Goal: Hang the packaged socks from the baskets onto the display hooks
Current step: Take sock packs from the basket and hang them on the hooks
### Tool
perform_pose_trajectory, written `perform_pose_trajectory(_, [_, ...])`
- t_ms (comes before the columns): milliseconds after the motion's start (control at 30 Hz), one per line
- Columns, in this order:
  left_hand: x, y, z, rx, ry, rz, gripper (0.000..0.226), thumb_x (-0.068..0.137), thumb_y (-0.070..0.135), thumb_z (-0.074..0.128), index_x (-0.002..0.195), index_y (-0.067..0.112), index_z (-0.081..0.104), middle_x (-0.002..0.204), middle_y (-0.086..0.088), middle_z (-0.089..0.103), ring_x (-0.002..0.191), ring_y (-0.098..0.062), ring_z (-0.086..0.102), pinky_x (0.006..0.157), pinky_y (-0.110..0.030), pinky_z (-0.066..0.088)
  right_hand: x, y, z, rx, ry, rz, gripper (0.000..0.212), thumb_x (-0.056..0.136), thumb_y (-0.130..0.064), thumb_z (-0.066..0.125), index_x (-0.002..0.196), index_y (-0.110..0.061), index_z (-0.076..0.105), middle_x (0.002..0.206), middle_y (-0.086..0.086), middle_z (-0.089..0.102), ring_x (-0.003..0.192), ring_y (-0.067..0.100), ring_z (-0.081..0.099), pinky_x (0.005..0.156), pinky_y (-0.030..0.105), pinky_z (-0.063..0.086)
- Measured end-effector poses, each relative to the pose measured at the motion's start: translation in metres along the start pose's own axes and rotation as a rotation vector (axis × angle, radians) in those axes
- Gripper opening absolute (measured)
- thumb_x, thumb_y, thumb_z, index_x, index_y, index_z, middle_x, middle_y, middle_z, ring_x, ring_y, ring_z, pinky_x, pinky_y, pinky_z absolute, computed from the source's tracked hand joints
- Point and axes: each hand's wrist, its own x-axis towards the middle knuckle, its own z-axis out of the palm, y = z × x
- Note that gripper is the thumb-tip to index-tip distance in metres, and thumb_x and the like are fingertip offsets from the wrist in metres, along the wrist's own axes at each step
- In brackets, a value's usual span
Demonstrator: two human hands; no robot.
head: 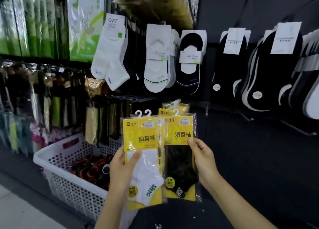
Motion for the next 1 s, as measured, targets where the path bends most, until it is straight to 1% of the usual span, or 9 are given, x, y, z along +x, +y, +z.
perform_pose_trajectory(133, [0.014,0.002,-0.026,0.015,0.105,0.017,0.023,0.085,0.022,0.068,0.106,0.031,0.064,0.100,0.019,0.072,0.092,0.005,0.066,0.068,-0.010,0.052,0.027,-0.003,0.023,-0.056,0.050,-0.034,0.020,0.096,-0.027,0.054,0.100,-0.014,0.068,0.100,0.005,0.073,0.102,0.022,0.066,0.097,0.038,0.050])
perform_pose_trajectory(267, [0.019,0.001,-0.039,0.027,0.142,-0.003,0.029,0.082,0.027,0.069,0.111,0.029,0.064,0.106,0.011,0.072,0.104,-0.009,0.065,0.095,-0.038,0.049,0.052,0.008,0.042,-0.101,0.105,-0.054,0.022,0.097,-0.023,0.054,0.101,-0.006,0.066,0.100,0.013,0.072,0.099,0.026,0.067,0.096,0.042,0.051])
perform_pose_trajectory(333, [0.021,0.001,-0.042,0.021,0.146,-0.002,0.022,0.082,0.027,0.069,0.103,0.032,0.065,0.100,0.013,0.073,0.100,-0.009,0.067,0.094,-0.040,0.049,0.064,0.017,0.046,-0.118,0.150,-0.044,0.025,0.096,-0.023,0.055,0.099,0.001,0.063,0.096,0.023,0.067,0.089,0.030,0.066,0.090,0.040,0.054])
perform_pose_trajectory(400, [0.023,0.001,-0.043,0.015,0.151,-0.003,0.021,0.081,0.028,0.069,0.100,0.034,0.065,0.099,0.015,0.073,0.099,-0.007,0.066,0.094,-0.038,0.049,0.075,0.023,0.050,-0.131,0.179,-0.039,0.024,0.095,-0.024,0.056,0.094,-0.002,0.064,0.080,0.015,0.064,0.074,0.019,0.060,0.070,0.027,0.054])
perform_pose_trajectory(533, [0.024,-0.002,-0.043,0.017,0.142,-0.019,0.022,0.082,0.026,0.069,0.103,0.031,0.065,0.099,0.013,0.073,0.097,-0.010,0.068,0.094,-0.042,0.050,0.099,0.029,0.051,-0.135,0.318,0.013,0.022,0.090,-0.026,0.065,0.097,-0.005,0.069,0.092,0.004,0.068,0.092,0.019,0.062,0.087,0.032,0.051])
perform_pose_trajectory(633, [0.024,-0.005,-0.044,0.014,0.126,-0.038,0.022,0.084,0.025,0.069,0.104,0.032,0.065,0.100,0.011,0.074,0.100,-0.014,0.067,0.093,-0.045,0.050,0.111,0.029,0.047,-0.170,0.414,0.056,0.025,0.086,-0.029,0.070,0.100,-0.008,0.067,0.084,-0.004,0.060,0.086,0.015,0.058,0.077,0.027,0.045])
perform_pose_trajectory(733, [0.022,-0.006,-0.043,0.006,0.093,-0.049,0.021,0.084,0.025,0.068,0.104,0.033,0.066,0.102,0.011,0.073,0.098,-0.012,0.068,0.084,-0.037,0.054,0.107,0.031,0.040,-0.199,0.493,0.077,0.027,0.086,-0.023,0.070,0.106,-0.009,0.060,0.097,0.003,0.060,0.096,0.023,0.061,0.074,0.028,0.045])
perform_pose_trajectory(867, [0.019,-0.007,-0.037,0.000,0.049,-0.060,0.019,0.086,0.024,0.066,0.102,0.033,0.066,0.098,0.013,0.074,0.087,-0.002,0.069,0.062,-0.016,0.053,0.075,0.031,0.038,-0.194,0.301,0.045,0.024,0.089,-0.029,0.065,0.106,-0.013,0.059,0.116,0.010,0.062,0.099,0.019,0.058,0.084,0.032,0.049])
perform_pose_trajectory(1000, [0.014,-0.005,-0.026,0.001,-0.010,-0.111,0.021,0.087,0.023,0.064,0.107,0.026,0.066,0.103,0.006,0.074,0.095,-0.012,0.070,0.080,-0.036,0.055,0.032,0.022,0.044,-0.242,-0.057,0.054,0.033,0.096,-0.042,0.049,0.116,-0.020,0.062,0.131,0.001,0.058,0.119,0.017,0.054,0.101,0.035,0.043])
